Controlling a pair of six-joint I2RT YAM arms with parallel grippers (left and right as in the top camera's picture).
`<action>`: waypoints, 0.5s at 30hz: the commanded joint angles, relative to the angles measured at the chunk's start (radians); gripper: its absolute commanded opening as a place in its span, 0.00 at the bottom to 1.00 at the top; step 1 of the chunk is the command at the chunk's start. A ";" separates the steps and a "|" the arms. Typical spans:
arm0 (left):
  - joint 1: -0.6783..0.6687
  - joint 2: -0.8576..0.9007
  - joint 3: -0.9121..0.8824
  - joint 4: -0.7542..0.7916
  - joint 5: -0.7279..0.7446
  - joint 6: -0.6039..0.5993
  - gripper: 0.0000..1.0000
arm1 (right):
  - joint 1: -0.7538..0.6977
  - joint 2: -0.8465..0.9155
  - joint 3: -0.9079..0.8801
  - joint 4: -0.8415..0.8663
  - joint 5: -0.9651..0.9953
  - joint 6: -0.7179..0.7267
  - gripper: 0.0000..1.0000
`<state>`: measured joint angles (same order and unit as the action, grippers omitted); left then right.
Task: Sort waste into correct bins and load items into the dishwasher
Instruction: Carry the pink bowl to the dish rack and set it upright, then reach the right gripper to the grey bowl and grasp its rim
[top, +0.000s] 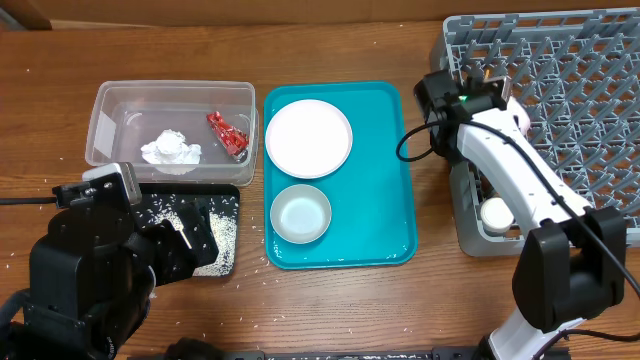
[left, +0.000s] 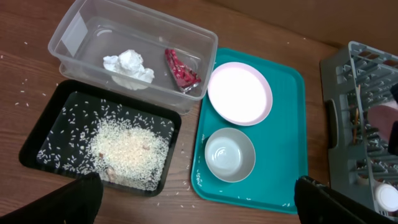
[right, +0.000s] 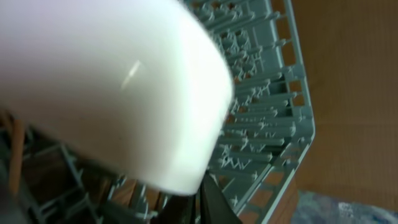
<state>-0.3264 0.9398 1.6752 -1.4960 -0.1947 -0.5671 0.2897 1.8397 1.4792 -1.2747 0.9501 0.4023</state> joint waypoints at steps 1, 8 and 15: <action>0.006 0.001 0.010 0.003 0.002 0.006 1.00 | 0.013 0.001 0.017 -0.046 -0.037 0.109 0.18; 0.006 0.001 0.010 0.003 0.002 0.006 1.00 | 0.048 0.001 0.137 -0.194 -0.180 0.153 0.31; 0.006 0.001 0.010 0.003 0.002 0.006 1.00 | 0.106 -0.011 0.275 -0.192 -0.494 0.127 0.39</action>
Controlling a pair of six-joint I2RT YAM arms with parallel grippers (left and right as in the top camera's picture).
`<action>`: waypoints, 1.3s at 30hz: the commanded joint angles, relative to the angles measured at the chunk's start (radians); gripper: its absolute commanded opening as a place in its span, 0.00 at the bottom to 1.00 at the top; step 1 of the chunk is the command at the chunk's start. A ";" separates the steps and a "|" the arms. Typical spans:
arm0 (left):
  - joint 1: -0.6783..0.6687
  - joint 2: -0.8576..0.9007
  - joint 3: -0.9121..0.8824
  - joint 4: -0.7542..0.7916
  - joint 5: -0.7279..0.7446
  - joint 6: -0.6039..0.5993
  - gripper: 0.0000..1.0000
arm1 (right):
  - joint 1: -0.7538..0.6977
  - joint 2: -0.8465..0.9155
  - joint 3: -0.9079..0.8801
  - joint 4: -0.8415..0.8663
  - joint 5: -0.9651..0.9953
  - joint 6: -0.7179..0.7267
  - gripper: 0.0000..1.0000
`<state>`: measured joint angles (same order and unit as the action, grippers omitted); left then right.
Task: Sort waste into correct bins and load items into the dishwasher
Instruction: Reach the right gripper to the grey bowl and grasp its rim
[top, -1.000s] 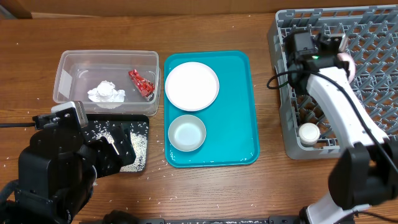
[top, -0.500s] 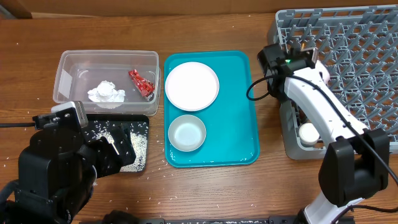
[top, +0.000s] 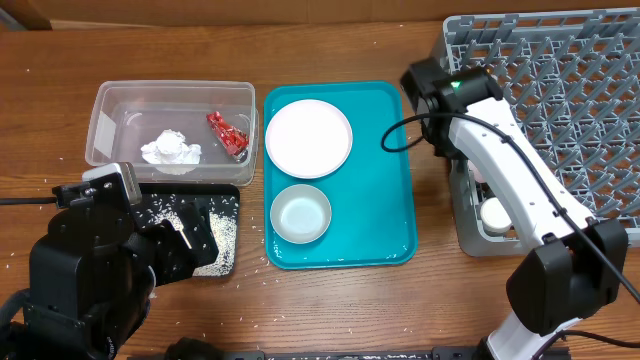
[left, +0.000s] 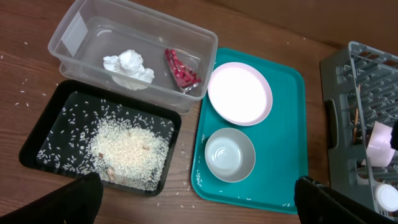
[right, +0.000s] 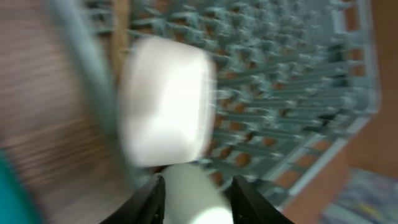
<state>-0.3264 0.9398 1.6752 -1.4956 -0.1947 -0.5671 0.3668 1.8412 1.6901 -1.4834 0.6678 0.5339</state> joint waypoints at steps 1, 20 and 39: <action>0.006 0.001 0.010 0.003 0.002 0.006 1.00 | 0.040 -0.013 0.069 0.038 -0.294 -0.042 0.39; 0.006 0.001 0.010 0.003 0.002 0.006 1.00 | 0.372 0.090 -0.247 0.406 -0.789 -0.278 0.59; 0.006 0.001 0.010 0.003 0.002 0.006 1.00 | 0.328 0.000 -0.109 0.278 -0.090 -0.129 0.04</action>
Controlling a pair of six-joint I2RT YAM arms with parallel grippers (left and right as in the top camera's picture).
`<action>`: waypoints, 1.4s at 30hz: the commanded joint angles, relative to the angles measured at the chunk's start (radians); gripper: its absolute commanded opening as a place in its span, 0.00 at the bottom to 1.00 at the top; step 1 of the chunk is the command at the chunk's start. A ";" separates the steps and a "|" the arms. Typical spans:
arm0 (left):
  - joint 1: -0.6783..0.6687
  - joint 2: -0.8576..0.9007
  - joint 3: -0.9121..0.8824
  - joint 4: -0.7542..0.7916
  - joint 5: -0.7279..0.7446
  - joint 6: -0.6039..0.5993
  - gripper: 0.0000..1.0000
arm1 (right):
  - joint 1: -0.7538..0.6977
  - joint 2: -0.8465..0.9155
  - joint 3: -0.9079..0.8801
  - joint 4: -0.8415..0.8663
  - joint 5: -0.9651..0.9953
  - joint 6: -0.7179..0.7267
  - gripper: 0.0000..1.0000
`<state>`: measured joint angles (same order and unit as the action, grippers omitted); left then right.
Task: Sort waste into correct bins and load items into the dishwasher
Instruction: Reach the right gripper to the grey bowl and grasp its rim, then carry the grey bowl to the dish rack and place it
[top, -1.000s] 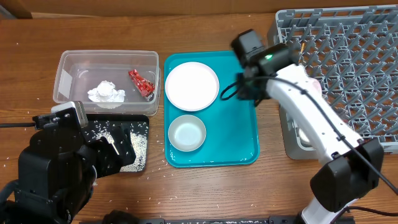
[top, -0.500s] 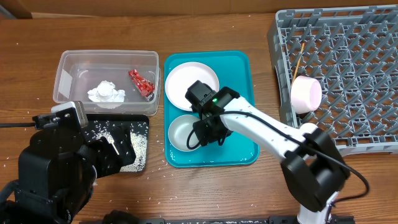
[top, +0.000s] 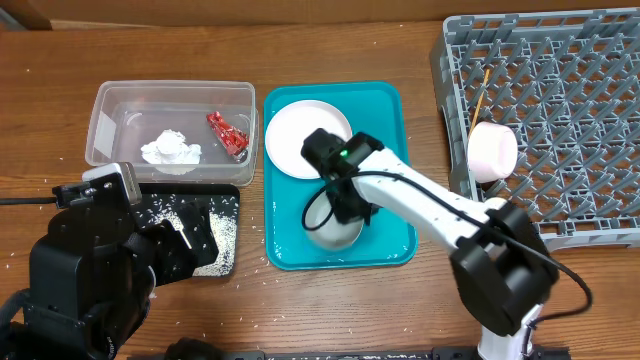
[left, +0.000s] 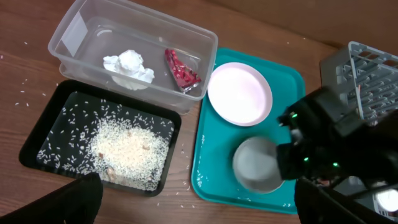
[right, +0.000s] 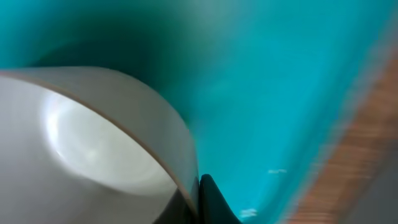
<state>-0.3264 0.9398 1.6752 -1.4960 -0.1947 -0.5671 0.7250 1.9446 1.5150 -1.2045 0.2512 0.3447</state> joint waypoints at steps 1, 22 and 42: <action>0.006 0.001 0.010 0.003 0.002 0.006 1.00 | -0.041 -0.117 0.074 0.005 0.396 0.060 0.04; 0.006 0.001 0.010 0.003 0.002 0.006 1.00 | -0.585 -0.064 0.087 0.709 0.821 -0.438 0.04; 0.006 0.001 0.010 0.003 0.002 0.006 1.00 | -0.487 0.114 0.085 0.658 0.892 -0.546 0.05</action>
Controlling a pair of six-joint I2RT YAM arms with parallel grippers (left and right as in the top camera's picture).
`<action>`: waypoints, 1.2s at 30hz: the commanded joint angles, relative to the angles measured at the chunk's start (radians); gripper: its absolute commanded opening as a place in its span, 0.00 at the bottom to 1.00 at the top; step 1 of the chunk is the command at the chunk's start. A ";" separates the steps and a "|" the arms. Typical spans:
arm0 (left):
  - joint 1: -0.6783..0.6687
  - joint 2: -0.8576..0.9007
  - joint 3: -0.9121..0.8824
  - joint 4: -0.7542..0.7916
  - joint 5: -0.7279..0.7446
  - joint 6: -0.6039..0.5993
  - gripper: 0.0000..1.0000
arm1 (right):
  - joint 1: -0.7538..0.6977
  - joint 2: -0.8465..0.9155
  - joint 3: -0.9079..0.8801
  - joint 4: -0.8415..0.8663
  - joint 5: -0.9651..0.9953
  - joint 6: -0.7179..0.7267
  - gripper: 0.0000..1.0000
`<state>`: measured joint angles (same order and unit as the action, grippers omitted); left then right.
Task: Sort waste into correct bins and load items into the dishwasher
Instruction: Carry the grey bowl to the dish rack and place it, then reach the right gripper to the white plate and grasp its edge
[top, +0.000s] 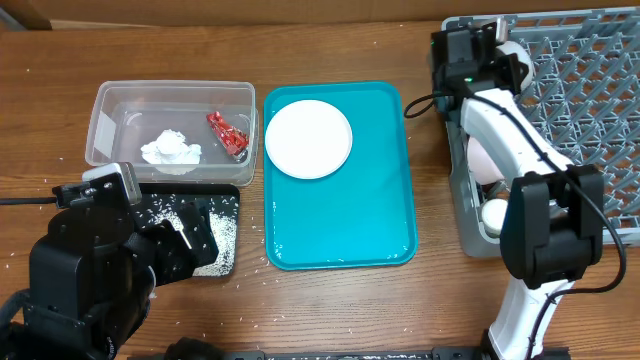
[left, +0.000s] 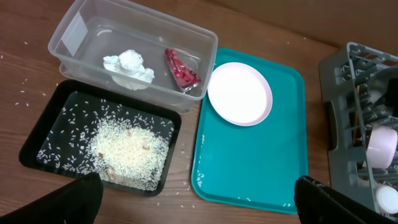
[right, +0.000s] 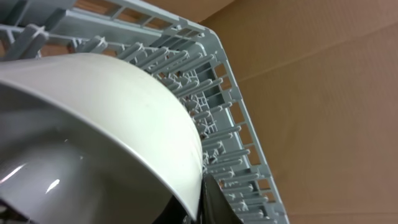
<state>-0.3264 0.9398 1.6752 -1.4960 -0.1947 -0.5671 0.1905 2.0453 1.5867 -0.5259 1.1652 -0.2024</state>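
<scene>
My right gripper (top: 487, 52) is over the far left corner of the grey dishwasher rack (top: 580, 120), shut on the rim of a pale grey bowl (right: 93, 137). One finger (right: 208, 196) presses the bowl's outer wall, and the bowl (top: 509, 50) hides the other. A white plate (top: 308, 138) lies alone on the teal tray (top: 350, 230). A pink cup (left: 380, 146) sits in the rack's left side. My left gripper (left: 199, 208) hangs open high above the table's near left, holding nothing.
A clear bin (top: 110, 110) at the far left holds a crumpled tissue (top: 170, 150) and a red wrapper (top: 228, 133). In front of it a black tray (left: 43, 140) holds rice (left: 130, 152), with grains scattered on the wood. A white cup (left: 387, 198) stands in the rack's near left.
The right gripper was down on the bowl on the teal tray. It now holds that bowl over the rack's far left corner, and only the plate is on the tray. The left arm is unchanged.
The right gripper first held a pale cup at the rack's left side. Then it was off the cup, which stayed in the rack. Then it gripped the bowl on the tray, and now has it over the rack. The left arm stayed still throughout.
</scene>
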 joint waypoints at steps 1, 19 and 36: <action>0.006 0.001 0.010 0.003 0.002 0.006 1.00 | 0.056 0.014 0.014 -0.029 -0.021 0.001 0.09; 0.006 0.001 0.010 0.003 0.002 0.006 1.00 | 0.147 0.011 0.028 -0.294 -0.050 0.211 0.61; 0.006 0.001 0.010 0.003 0.002 0.006 1.00 | 0.245 -0.006 0.366 -0.759 -1.451 0.447 0.73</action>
<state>-0.3264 0.9398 1.6752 -1.4956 -0.1947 -0.5671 0.4324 2.0468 1.9728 -1.2873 0.1440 0.1810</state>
